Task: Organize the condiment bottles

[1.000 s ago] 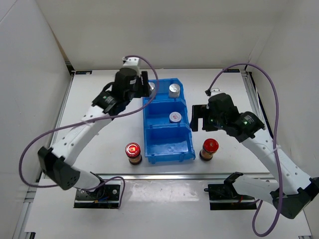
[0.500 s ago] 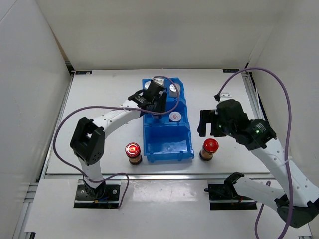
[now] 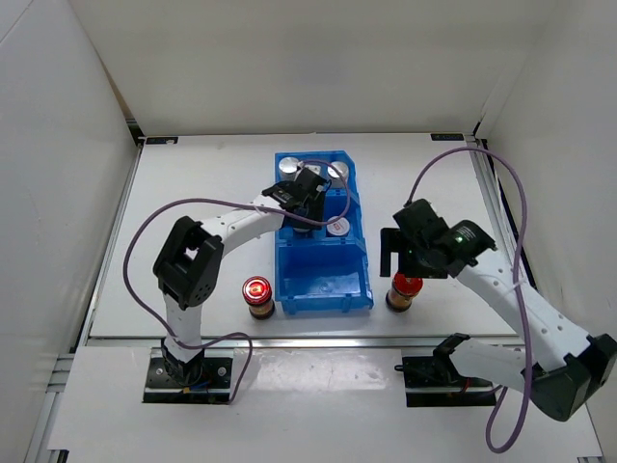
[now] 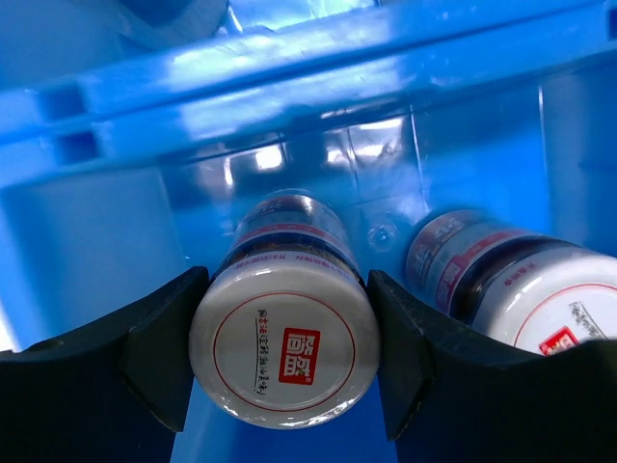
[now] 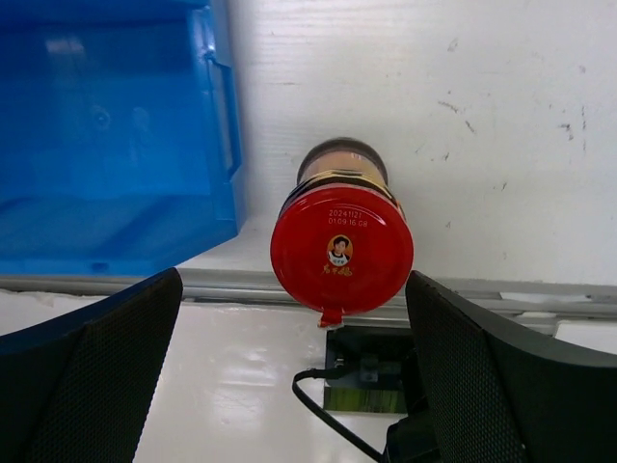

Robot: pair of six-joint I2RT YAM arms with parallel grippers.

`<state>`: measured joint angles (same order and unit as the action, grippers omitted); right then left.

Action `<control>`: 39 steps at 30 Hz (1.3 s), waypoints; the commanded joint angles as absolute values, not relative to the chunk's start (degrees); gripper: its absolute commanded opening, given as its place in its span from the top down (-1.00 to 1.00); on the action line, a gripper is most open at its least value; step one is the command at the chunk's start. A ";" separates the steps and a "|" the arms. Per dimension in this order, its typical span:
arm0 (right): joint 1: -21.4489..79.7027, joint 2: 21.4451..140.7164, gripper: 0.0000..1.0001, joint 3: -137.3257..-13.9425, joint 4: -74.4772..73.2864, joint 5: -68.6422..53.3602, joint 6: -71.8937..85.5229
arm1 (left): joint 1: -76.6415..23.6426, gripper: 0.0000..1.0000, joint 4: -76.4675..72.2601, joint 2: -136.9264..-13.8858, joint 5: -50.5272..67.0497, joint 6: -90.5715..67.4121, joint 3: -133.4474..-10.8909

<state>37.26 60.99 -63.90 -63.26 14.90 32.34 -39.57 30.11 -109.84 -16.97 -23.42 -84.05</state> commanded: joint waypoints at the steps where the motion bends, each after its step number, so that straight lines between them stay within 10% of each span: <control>1: 37.44 63.62 -1.00 -63.37 -64.33 14.50 36.20 | -39.55 -0.04 32.25 -110.12 -19.34 -24.70 -86.83; 6: 37.44 64.78 -1.00 -61.18 -65.13 16.87 40.86 | -39.55 -0.24 32.87 -111.36 -19.34 -25.22 -86.84; 8: 37.44 63.46 -1.00 -60.65 -65.13 17.40 41.48 | -39.55 -0.99 33.92 -111.36 -19.95 -25.22 -87.36; 21: 37.44 63.02 -1.00 -55.46 -63.20 15.74 44.03 | -39.55 -1.00 38.32 -92.48 -25.83 -21.28 -95.19; 28: 37.44 65.65 -1.00 -54.05 -61.61 15.73 44.56 | -40.08 -1.00 38.32 -72.20 -34.09 -15.39 -79.21; 34: 37.44 66.88 -0.65 -52.82 -59.15 16.26 45.09 | -37.53 -1.00 35.52 -58.73 -42.27 -11.43 -58.59; 39: 38.05 66.36 0.17 -54.13 -59.85 18.10 45.09 | -37.27 -1.00 34.02 -50.28 -45.00 -12.57 -52.82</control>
<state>37.32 67.09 -52.93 -60.29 16.08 44.01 -36.91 36.40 -54.39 -40.75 -13.26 -52.47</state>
